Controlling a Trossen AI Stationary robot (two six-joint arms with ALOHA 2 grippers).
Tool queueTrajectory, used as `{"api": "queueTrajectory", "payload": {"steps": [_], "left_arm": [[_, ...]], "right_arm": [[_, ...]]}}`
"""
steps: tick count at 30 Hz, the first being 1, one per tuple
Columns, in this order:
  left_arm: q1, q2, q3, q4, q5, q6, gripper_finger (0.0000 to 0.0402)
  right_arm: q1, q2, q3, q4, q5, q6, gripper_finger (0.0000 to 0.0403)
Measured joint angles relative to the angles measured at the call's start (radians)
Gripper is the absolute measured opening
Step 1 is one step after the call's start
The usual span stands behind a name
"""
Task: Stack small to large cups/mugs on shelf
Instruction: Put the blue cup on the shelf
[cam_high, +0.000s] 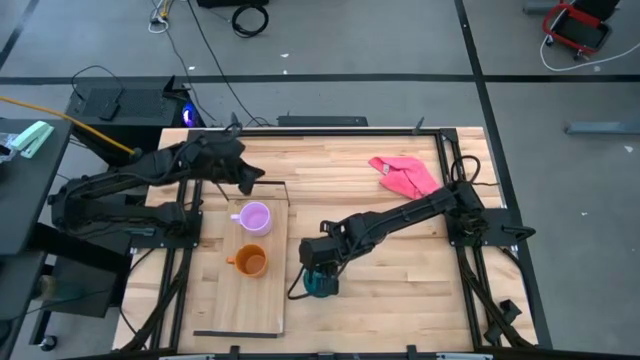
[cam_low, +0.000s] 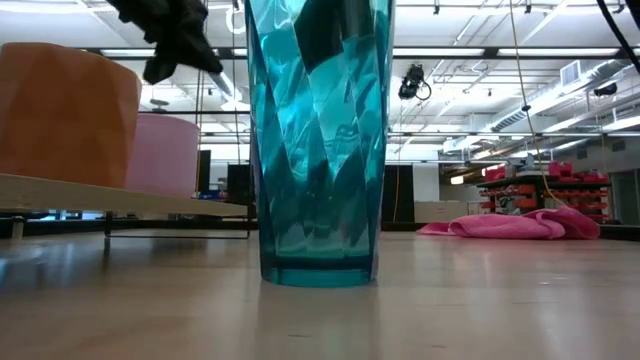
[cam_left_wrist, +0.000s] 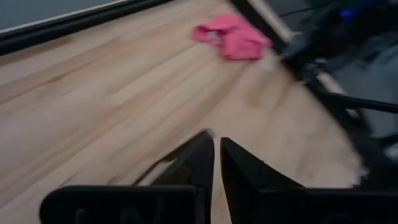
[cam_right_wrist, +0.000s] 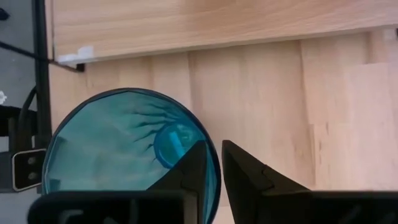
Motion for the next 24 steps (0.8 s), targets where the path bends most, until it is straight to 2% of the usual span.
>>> {"api": "queueTrajectory", "payload": {"steps": [6,16,24], "left_arm": [[-0.109,0.0,0.0,0.103,0.042,-0.031,0.0046],[-0.305,0.003,0.0,0.175,0.04,-0.104,0.0075],[-0.464,0.129,0.001,0.306,0.035,-0.151,0.0091]], "right_arm": [[-0.028,0.0,0.001,0.0,0.001,0.005,0.0059],[-0.067,-0.03,0.006,0.048,0.003,0.005,0.0059],[-0.104,-0.112,0.009,0.04,0.009,-0.008,0.0059]]}}
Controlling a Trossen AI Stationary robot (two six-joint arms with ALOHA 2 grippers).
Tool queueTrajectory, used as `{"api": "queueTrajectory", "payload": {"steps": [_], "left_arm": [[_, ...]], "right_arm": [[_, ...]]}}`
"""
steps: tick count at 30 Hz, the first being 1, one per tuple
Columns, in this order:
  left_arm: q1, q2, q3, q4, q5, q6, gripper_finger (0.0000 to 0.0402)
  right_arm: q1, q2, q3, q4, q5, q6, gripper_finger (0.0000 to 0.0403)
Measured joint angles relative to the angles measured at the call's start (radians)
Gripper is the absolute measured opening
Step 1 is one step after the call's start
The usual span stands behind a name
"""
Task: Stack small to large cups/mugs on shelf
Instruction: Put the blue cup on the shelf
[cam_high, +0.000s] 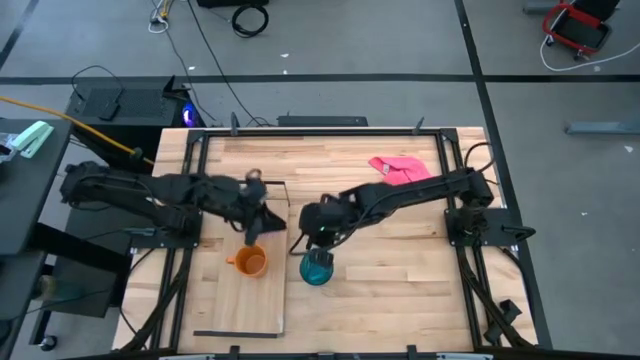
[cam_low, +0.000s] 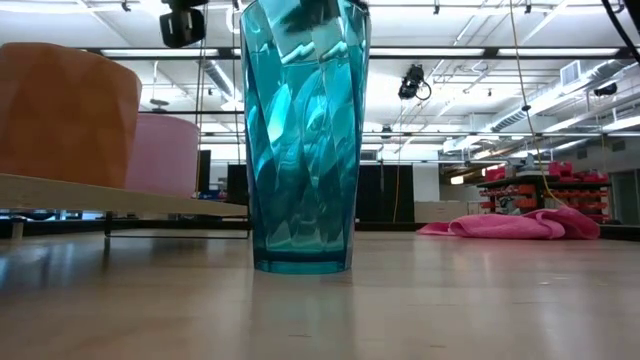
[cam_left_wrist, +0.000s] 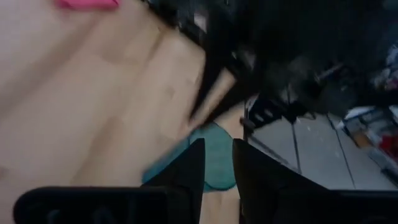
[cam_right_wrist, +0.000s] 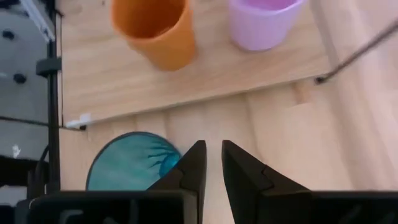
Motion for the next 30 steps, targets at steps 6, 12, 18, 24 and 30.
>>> {"api": "queueTrajectory", "payload": {"steps": [6,12,18,24,30], "left_arm": [[-0.063,0.097,0.019,0.029,0.019,-0.005,0.0096],[-0.09,0.144,0.107,-0.03,0.002,0.05,0.0095],[-0.114,0.235,0.26,-0.227,-0.079,0.075,0.0094],[-0.133,0.393,0.436,-0.455,-0.142,0.061,0.0092],[-0.133,0.564,0.602,-0.576,-0.142,0.028,0.0093]], "right_arm": [[0.005,-0.113,0.0,-0.145,0.083,0.091,0.0059],[0.064,-0.185,-0.017,-0.283,0.182,0.241,0.0059],[0.157,-0.195,-0.035,-0.371,0.265,0.341,0.0059],[0.25,-0.191,-0.035,-0.493,0.337,0.435,0.0059],[0.377,-0.219,-0.061,-0.577,0.393,0.57,0.0059]]}}
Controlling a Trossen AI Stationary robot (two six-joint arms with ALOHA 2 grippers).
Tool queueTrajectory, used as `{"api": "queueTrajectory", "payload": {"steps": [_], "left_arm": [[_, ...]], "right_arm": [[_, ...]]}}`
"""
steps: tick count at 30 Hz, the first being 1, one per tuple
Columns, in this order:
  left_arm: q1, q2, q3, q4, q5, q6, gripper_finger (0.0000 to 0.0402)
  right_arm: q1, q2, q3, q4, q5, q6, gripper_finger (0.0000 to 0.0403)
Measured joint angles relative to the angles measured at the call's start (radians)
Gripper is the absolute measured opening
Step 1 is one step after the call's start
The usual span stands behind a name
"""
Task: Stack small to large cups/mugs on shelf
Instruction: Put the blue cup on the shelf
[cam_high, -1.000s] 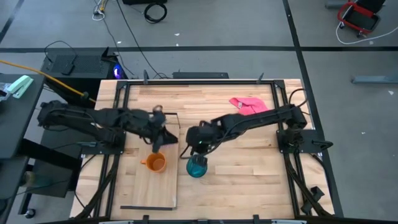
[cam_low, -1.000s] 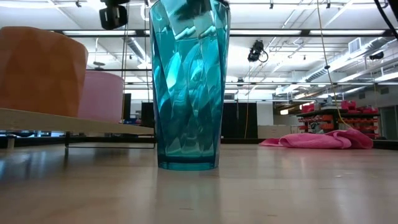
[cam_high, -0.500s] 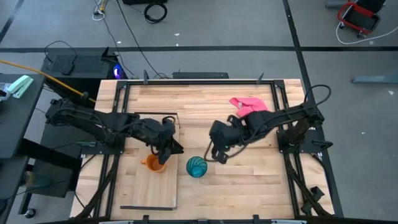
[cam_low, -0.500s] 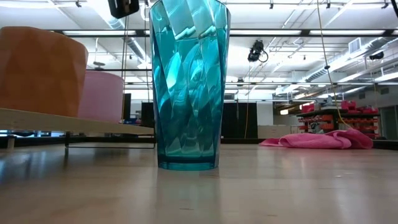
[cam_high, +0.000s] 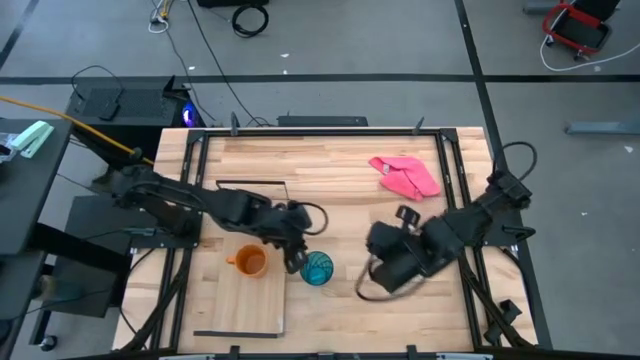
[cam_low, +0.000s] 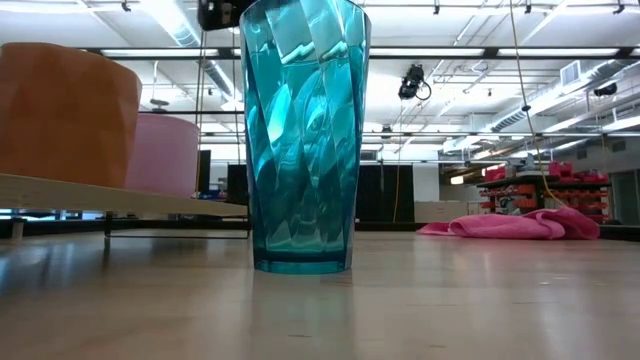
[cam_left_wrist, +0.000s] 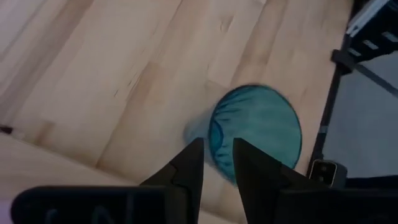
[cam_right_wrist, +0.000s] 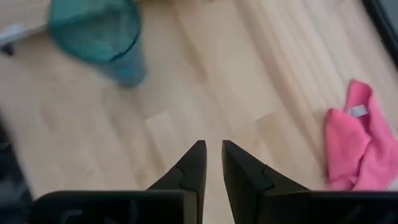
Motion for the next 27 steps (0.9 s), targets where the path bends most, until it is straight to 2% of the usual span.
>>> {"api": "queueTrajectory", "payload": {"steps": [3,8,16,27], "left_arm": [[0.0,0.067,0.087,-0.067,0.0,-0.03,0.0094],[0.0,0.169,0.215,-0.171,0.01,-0.067,0.0094],[-0.008,0.255,0.249,-0.2,0.072,-0.099,0.0098],[-0.004,0.266,0.25,-0.246,0.07,-0.138,0.0097]], "right_arm": [[0.075,-0.032,-0.045,-0.004,0.003,0.073,0.0059],[0.202,-0.114,-0.194,-0.013,0.005,0.262,0.0059],[0.347,-0.22,-0.39,0.035,0.006,0.518,0.0059],[0.376,-0.24,-0.429,0.066,0.061,0.543,0.0059]]}}
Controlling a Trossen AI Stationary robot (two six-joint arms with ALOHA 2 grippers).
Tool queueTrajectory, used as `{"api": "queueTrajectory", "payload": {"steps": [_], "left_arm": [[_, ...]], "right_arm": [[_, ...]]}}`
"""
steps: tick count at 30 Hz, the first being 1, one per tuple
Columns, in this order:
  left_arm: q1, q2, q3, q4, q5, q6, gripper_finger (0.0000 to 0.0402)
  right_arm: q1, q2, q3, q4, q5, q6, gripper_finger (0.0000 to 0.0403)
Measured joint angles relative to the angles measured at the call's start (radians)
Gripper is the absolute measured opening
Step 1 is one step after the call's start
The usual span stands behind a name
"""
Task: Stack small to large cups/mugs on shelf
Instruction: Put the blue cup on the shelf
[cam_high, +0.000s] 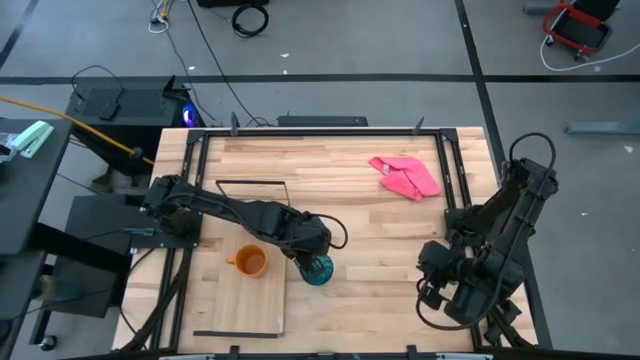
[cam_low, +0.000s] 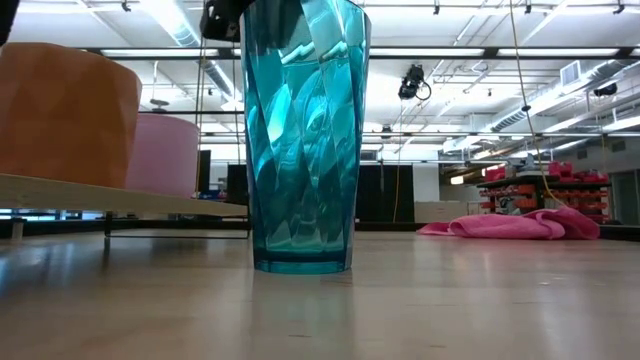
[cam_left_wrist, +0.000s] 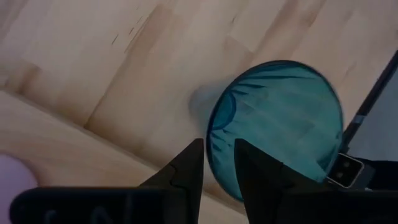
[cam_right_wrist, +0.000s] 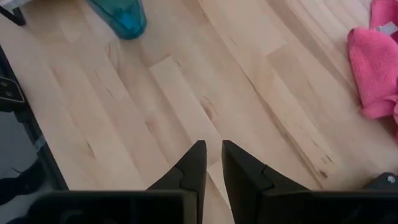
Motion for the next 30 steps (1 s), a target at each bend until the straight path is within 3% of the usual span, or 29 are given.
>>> {"api": "queueTrajectory", "payload": {"steps": [13,25,30], "left_arm": [[0.01,0.055,-0.001,-0.018,0.014,-0.005,0.0094],[0.014,0.056,-0.002,-0.027,0.021,-0.005,0.0014],[0.015,0.056,-0.001,-0.015,0.036,-0.005,0.002]], "right_arm": [[0.0,0.001,0.0,0.017,0.017,-0.014,0.0059],[0.0,0.001,0.0,0.024,0.017,-0.026,0.0059],[0.0,0.001,0.0,0.024,0.029,-0.027,0.0059]]}}
